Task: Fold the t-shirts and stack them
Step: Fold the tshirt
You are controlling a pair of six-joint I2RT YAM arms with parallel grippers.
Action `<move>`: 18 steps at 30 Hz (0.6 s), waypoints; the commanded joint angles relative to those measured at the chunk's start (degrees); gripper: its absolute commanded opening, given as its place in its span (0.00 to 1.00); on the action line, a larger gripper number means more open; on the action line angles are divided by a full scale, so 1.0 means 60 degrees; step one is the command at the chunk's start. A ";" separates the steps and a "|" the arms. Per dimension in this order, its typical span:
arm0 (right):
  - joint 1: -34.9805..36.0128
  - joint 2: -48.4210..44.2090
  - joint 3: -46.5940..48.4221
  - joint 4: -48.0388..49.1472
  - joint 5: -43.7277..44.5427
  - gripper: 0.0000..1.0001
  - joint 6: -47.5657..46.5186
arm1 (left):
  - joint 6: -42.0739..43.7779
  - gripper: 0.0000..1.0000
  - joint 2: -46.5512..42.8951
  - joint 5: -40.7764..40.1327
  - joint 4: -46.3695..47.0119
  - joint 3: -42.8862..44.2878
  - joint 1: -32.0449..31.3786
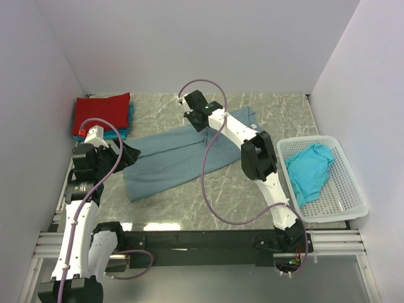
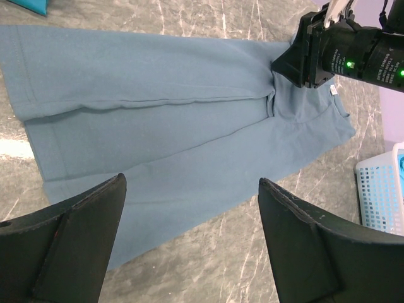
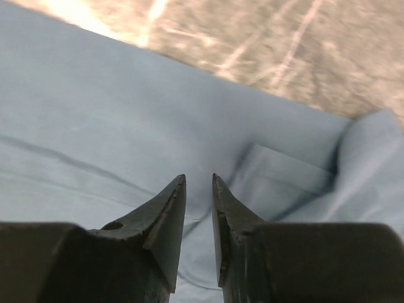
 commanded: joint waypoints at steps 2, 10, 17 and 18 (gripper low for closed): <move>-0.0248 0.0021 0.0303 0.0245 0.0854 0.31 -0.0117 | 0.0145 0.90 -0.0035 0.0078 0.0370 -0.0052 -0.0040; -0.0527 0.0431 0.0406 0.0186 0.0782 0.31 -0.0191 | 0.0159 0.90 0.0008 0.0093 0.0370 -0.0052 -0.0055; -0.0571 0.0914 0.0860 0.0055 0.0708 0.31 -0.0235 | 0.0145 0.90 0.0023 0.0064 0.0370 -0.0052 -0.0055; -0.0571 0.0944 0.0889 0.0040 0.0694 0.31 -0.0235 | 0.0145 0.90 0.0009 0.0064 0.0355 -0.0052 -0.0055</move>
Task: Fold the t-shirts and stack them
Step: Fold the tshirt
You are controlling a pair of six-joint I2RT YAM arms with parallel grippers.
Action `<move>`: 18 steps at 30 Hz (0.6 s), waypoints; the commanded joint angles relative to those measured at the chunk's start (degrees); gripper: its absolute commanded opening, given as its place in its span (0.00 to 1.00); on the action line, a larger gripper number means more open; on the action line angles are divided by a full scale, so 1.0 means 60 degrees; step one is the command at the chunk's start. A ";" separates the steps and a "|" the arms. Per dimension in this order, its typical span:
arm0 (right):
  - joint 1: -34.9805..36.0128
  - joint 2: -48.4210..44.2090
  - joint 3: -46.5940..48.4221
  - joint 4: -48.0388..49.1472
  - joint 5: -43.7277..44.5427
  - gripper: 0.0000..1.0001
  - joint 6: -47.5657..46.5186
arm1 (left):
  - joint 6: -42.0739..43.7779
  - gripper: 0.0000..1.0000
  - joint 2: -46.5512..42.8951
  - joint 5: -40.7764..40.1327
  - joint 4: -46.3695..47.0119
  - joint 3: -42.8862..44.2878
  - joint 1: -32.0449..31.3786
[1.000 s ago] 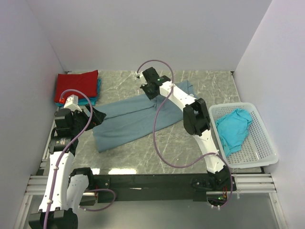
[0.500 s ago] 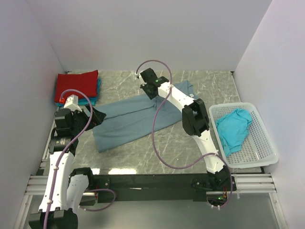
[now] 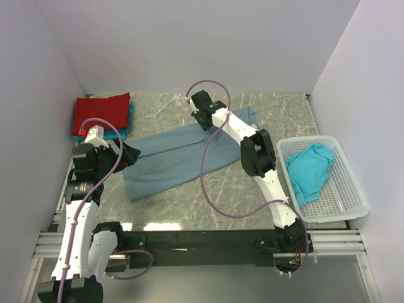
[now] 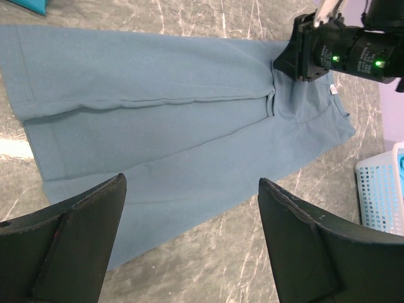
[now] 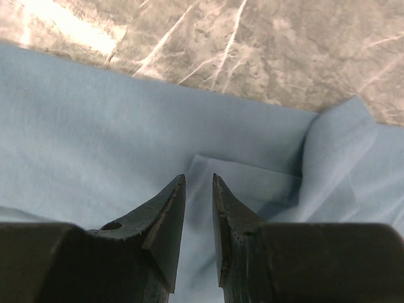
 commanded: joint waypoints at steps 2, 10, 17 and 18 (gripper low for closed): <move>0.0001 0.0230 0.0485 0.0025 0.0034 0.31 -0.0067 | 0.0141 0.90 -0.0002 0.0067 0.0370 -0.0038 -0.0025; -0.0014 0.0406 0.0602 -0.0018 0.0151 0.31 -0.0053 | 0.0155 0.90 0.0013 0.0082 0.0370 -0.0052 -0.0040; -0.0028 0.0436 0.0603 -0.0107 0.0005 0.18 -0.0096 | 0.0141 0.90 0.0027 0.0067 0.0370 -0.0052 -0.0040; -0.0028 0.0421 0.0603 -0.0107 -0.0024 0.15 -0.0096 | 0.0155 0.90 0.0027 0.0082 0.0370 -0.0052 -0.0040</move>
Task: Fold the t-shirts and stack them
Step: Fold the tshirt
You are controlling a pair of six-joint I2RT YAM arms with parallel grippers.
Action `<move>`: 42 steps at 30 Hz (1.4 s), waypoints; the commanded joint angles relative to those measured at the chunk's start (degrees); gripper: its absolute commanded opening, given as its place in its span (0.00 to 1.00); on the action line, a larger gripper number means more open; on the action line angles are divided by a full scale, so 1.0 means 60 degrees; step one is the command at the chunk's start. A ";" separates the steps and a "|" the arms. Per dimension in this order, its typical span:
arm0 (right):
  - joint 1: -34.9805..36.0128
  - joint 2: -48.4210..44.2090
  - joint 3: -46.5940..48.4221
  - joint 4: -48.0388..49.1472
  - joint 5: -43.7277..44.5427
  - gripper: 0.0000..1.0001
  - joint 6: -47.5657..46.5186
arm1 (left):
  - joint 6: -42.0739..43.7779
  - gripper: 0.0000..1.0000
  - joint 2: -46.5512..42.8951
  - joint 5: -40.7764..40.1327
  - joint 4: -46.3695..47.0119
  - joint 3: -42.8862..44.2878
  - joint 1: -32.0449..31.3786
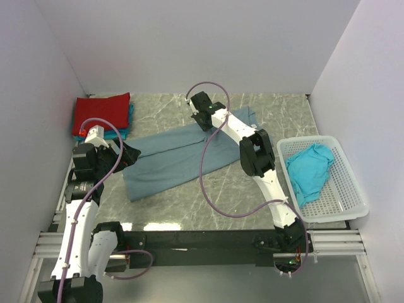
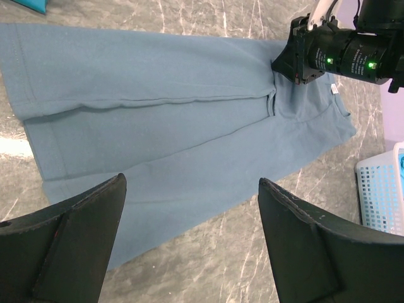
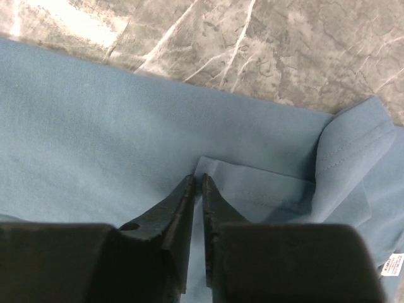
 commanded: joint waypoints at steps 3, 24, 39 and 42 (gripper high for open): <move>-0.0014 0.0020 0.0453 -0.0037 -0.0050 0.06 -0.0085 | 0.0141 0.90 -0.0027 0.0067 0.0359 -0.0052 -0.0040; 0.0498 -0.1416 -0.0177 0.0094 -0.1120 0.00 0.0032 | 0.0141 0.90 -0.0057 0.0038 0.0344 -0.0052 -0.0026; 0.0733 -0.1343 -0.0104 -0.0052 -0.1720 0.13 -0.0130 | 0.0170 0.90 -0.0013 0.0096 0.0359 -0.0052 -0.0040; 0.0733 -0.1225 0.0291 -0.0242 -0.1735 0.31 -0.0115 | 0.0170 0.90 0.0002 0.0067 0.0344 -0.0052 -0.0040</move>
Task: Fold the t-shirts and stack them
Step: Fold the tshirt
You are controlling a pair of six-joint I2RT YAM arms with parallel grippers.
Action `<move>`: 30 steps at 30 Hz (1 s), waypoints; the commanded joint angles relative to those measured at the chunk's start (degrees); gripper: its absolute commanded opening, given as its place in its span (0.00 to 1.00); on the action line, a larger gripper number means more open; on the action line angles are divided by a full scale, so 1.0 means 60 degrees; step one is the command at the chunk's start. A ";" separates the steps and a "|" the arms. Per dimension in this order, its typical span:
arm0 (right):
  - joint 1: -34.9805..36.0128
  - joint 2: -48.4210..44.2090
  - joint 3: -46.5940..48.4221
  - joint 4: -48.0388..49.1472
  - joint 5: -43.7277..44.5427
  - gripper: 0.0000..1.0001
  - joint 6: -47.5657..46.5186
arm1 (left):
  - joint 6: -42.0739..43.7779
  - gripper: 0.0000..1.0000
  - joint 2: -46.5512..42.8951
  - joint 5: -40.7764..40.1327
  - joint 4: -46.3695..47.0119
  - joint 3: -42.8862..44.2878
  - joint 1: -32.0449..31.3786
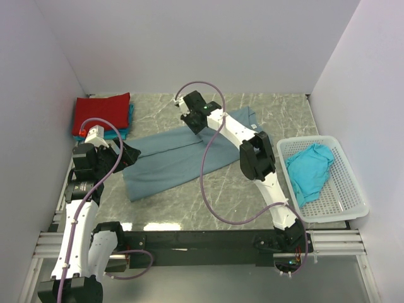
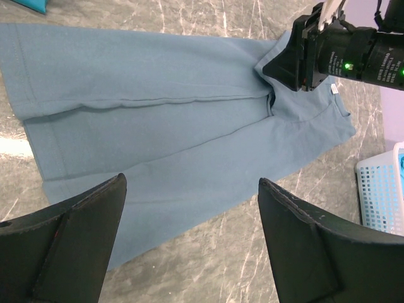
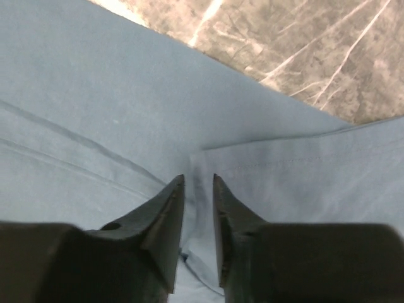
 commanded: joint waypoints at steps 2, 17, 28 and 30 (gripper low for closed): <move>0.0088 -0.0566 0.0679 -0.0202 -0.0249 0.34 -0.0005 | 0.0156 0.90 -0.0013 0.0067 0.0348 -0.0037 -0.0040; 0.2776 -0.6395 -0.8266 0.1605 -0.4900 0.63 -0.7299 | 0.0156 0.90 -0.1461 -0.0589 0.0099 0.0240 -0.0025; 0.5186 -0.4482 -0.7804 0.4704 0.0671 0.64 -0.6115 | -0.0123 0.90 -0.1814 -0.1208 -0.1571 0.1823 -0.0025; 0.5186 -0.4259 -0.7700 0.4733 0.0805 0.64 -0.6187 | -0.0181 0.90 -0.1815 -0.1076 -0.1659 0.1867 -0.0025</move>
